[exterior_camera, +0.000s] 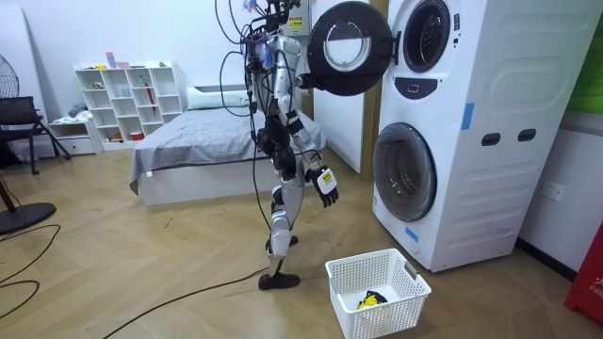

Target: Pick clothes from washing machine

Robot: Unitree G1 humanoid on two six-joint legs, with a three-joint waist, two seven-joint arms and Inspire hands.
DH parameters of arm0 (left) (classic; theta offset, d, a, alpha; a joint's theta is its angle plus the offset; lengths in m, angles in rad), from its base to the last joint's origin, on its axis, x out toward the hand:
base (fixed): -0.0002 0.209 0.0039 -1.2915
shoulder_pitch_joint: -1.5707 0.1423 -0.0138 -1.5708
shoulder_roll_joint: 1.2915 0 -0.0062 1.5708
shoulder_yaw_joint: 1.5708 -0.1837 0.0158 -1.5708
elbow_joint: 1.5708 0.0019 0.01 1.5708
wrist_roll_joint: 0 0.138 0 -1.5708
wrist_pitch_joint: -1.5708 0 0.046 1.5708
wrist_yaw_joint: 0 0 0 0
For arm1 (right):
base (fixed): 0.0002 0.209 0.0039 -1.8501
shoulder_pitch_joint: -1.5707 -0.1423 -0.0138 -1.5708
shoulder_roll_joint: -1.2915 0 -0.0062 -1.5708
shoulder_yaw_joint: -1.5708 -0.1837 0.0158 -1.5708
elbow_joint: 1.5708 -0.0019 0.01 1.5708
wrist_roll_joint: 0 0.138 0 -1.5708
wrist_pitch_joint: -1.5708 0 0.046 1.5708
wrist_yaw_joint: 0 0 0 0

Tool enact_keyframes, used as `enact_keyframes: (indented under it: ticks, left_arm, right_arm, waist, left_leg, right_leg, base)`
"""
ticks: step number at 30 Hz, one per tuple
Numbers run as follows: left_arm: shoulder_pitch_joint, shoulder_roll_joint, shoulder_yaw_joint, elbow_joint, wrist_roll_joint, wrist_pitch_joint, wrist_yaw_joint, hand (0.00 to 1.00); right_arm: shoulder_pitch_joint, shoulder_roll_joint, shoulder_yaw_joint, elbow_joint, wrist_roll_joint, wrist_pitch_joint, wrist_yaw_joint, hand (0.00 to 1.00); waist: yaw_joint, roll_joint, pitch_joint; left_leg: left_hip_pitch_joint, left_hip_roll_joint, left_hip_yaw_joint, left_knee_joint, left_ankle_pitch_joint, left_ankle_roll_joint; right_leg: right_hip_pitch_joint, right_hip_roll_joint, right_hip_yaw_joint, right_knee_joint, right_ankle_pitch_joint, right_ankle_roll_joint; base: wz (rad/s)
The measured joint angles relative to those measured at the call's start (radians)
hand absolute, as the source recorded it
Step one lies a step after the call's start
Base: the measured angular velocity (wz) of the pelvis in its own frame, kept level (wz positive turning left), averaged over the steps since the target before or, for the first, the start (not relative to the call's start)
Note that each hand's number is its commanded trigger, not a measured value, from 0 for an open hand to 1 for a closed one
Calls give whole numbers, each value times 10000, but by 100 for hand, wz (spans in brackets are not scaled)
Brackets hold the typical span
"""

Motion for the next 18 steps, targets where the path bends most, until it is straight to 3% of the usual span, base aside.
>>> enact_keyframes:
  ticks: [2,5,8,9,12,16,18]
  left_arm:
    - [154,-244,-74,-254,1,-3,0,0]
    - [462,-764,-340,-495,483,-279,-46,0]
    - [1108,-1157,-691,-1150,861,-601,-610,0]
    - [1261,-1188,-785,-1266,873,-726,-762,0]
    - [1766,-1278,-1492,-1532,883,-1530,-1563,0]
    - [1889,-1275,-2192,-1529,963,-2000,-2432,0]
    - [1990,-1208,-2759,-1478,1548,-2329,-3137,0]
  right_arm:
    - [-124,-34,202,161,322,3,45,0]
    - [-275,-88,491,184,487,-7,127,0]
    - [-296,-128,579,139,601,-39,221,0]
    - [-293,-119,581,140,601,-38,231,0]
    - [-379,-96,587,229,727,-87,236,0]
    - [-469,-54,604,439,1061,-131,209,0]
    - [-476,-43,801,502,1193,-161,189,0]
  waist:
    - [-78,-32,-17]
    - [-188,-46,-10]
    - [-273,-86,-7]
    - [-282,-113,-16]
    - [-305,-297,-8]
    - [-334,-427,-23]
    - [-415,-497,-44]
  left_leg:
    - [-21,-7,-14,-31,60,13]
    - [-14,-11,-17,-158,255,42]
    - [-32,-148,-41,-331,523,85]
    - [-16,-148,-41,-383,569,86]
    - [29,-176,-37,-530,734,119]
    - [69,-263,32,-566,784,158]
    - [159,-265,160,-615,780,175]
  right_leg:
    - [-7,-4,18,3,0,1]
    - [-38,-68,-15,-19,-8,13]
    - [-176,-163,-71,10,-152,210]
    - [-190,-181,-70,14,-149,217]
    - [-209,-237,-79,17,-53,269]
    - [-212,-296,-58,17,16,274]
    - [-208,-339,50,33,87,350]
  base:
    - [2]
    - [1]
    - [5]
    - [5]
    - [0]
    - [-5]
    - [-16]
